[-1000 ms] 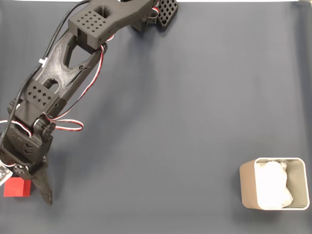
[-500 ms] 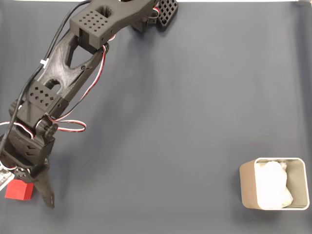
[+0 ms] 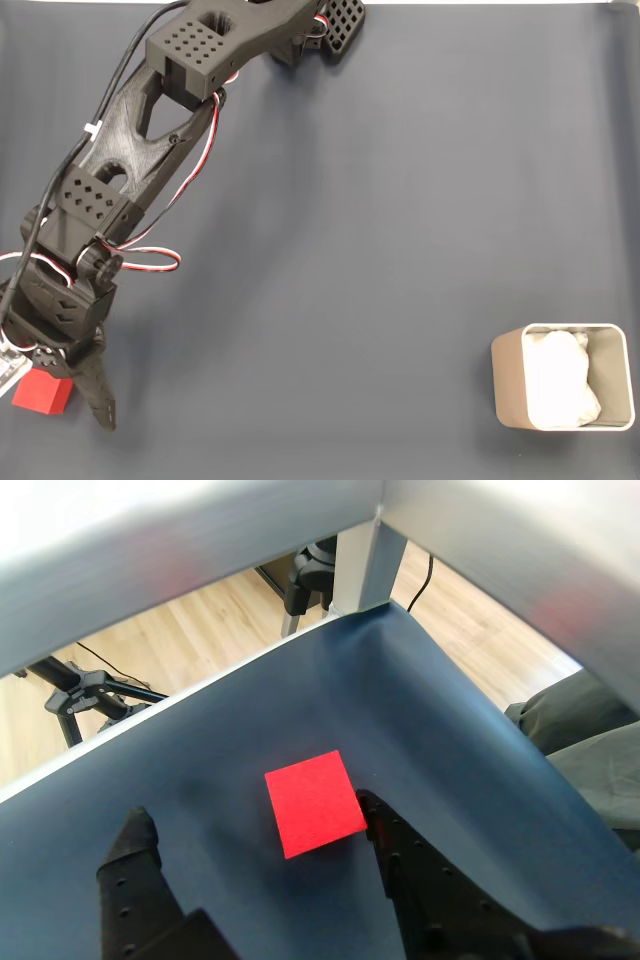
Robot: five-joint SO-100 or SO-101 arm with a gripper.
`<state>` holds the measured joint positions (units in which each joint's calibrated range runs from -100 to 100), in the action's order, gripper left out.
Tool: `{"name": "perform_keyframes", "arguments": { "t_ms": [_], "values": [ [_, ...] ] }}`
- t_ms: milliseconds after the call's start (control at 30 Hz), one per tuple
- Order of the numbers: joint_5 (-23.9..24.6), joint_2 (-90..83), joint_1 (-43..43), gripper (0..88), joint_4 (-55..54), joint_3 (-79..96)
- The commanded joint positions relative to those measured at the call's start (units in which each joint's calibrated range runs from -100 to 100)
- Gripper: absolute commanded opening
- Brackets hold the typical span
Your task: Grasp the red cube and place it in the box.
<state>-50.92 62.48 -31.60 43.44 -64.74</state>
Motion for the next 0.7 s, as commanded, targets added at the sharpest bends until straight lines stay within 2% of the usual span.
{"name": "perform_keyframes", "arguments": {
  "t_ms": [0, 667],
  "values": [
    [0.1, -5.98, 0.85, 44.7, 0.42, -0.5],
    [-0.29, -7.89, 1.84, 41.6, 0.5, 1.78]
  ]
}}
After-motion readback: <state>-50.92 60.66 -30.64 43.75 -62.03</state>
